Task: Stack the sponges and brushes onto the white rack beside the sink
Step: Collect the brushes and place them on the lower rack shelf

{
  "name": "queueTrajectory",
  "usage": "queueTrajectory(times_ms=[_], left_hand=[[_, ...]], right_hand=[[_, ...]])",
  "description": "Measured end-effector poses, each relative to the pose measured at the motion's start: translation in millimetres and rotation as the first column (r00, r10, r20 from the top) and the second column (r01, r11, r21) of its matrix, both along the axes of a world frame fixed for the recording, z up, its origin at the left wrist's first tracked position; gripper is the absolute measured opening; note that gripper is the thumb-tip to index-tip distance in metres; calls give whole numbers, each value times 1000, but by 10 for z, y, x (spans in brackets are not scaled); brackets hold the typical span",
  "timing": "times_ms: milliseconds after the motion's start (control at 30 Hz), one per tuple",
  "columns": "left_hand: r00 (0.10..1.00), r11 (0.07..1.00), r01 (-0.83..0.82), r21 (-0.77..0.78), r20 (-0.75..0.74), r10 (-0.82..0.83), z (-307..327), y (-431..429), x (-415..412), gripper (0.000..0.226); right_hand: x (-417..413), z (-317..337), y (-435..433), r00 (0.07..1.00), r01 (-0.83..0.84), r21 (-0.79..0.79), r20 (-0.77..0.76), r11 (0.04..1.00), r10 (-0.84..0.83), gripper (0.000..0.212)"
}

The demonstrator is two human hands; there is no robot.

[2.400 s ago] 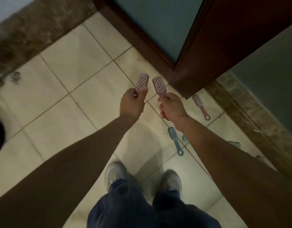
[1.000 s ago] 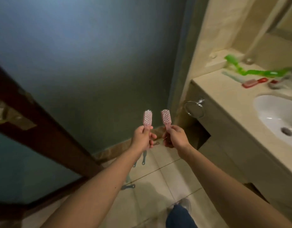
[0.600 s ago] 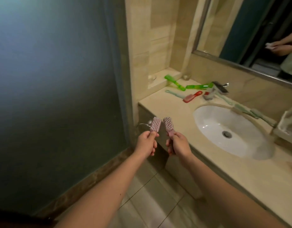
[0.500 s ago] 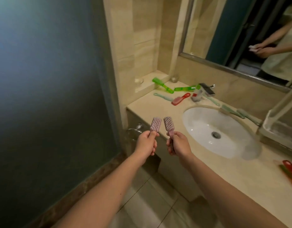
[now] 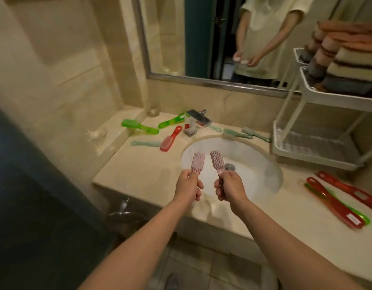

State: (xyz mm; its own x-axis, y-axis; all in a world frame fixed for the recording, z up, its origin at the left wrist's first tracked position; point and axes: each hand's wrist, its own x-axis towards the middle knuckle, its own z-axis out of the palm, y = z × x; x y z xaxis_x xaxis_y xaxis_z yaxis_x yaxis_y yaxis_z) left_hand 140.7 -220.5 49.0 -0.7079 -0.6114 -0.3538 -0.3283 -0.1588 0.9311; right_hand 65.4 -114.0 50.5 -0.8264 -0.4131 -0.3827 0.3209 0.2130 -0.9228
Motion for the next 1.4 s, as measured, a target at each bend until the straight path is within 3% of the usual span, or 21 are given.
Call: queueTrajectory(times_ms=[200, 333, 600, 733, 833, 1100, 1267, 1400], left_hand=[[968, 970, 242, 6, 66, -242, 26, -108, -648, 21], [920, 920, 390, 49, 27, -391, 66, 35, -968, 25], [862, 865, 503, 3, -77, -501, 104, 472, -1600, 30], [835, 838, 546, 7, -88, -543, 109, 708, -1946, 8], [821, 822, 569, 4, -65, -567, 92, 897, -2234, 25], [803, 802, 595, 48, 3, -596, 85, 1528, -3201, 35], [810, 815, 579, -14, 124, -573, -8, 1686, -3699, 57], [815, 824, 561, -85, 235, -530, -114, 1685, -3973, 51]], right_hand=[[-420, -26, 125, 958, 284, 2, 34, 959, -284, 17], [-557, -49, 318, 891, 449, 25, 64, 893, -450, 13], [-926, 31, 838, 792, 609, 85, -26, 788, -610, 8], [-1266, 57, 1096, 774, 634, 111, -80, 766, -629, 13], [-1559, 62, 1256, 774, 633, 105, -79, 767, -628, 15], [-2689, 74, 1779, 856, 513, 125, -2, 849, -517, 13], [-3322, 8, 1958, 930, 367, 280, -94, 887, -355, 18], [-3759, -110, 1902, 980, 166, 398, -166, 902, -107, 17]])
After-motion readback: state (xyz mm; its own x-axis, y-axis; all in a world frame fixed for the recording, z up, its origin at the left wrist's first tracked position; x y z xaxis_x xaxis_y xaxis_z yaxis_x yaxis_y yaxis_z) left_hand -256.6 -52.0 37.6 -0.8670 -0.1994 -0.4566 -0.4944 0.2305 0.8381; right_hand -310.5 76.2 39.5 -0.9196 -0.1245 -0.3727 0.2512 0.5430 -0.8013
